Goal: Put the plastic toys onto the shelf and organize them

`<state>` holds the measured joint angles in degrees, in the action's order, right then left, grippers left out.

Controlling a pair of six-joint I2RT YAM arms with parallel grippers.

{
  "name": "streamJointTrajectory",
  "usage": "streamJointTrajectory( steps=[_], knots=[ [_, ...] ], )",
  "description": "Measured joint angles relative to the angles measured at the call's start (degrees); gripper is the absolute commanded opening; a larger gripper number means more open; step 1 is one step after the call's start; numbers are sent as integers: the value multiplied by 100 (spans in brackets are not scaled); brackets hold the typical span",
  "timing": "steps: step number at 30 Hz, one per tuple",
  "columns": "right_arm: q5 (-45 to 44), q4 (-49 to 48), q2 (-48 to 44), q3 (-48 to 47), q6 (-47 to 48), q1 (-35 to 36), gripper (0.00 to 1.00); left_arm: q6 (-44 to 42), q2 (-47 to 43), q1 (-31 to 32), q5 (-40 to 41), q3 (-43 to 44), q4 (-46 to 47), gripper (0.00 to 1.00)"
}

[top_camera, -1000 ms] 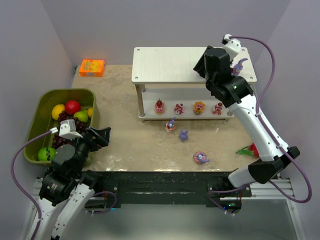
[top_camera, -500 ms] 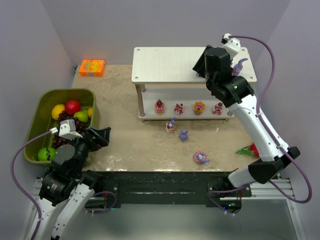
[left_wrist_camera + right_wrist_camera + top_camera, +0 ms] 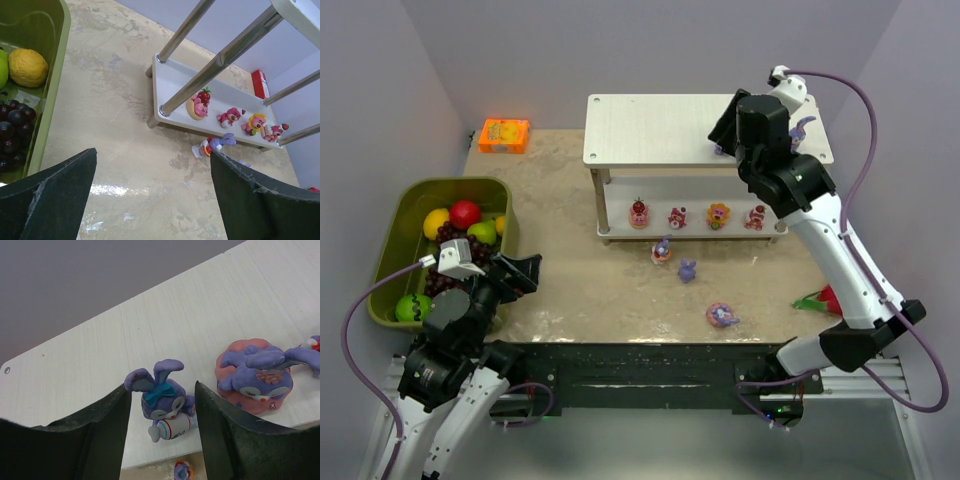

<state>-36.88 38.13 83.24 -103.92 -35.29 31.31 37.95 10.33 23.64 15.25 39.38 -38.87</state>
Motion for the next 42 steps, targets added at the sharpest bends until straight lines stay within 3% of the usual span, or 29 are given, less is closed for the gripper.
streamJointTrajectory(
  steps=[13,22,31,42],
  knots=[
    [680,26,-798,136,612,-15,61,0,0,0,0,0,0,99],
    [1427,87,-2461,1849,986,-15,65,0,0,0,0,0,0,100],
    [1825,87,-3849,3947,754,-15,69,0,-37,0,0,0,2,99],
    [3600,-1067,-3394,6465,717,2,69,-2,-96,0,-2,0,4,99]
  ],
)
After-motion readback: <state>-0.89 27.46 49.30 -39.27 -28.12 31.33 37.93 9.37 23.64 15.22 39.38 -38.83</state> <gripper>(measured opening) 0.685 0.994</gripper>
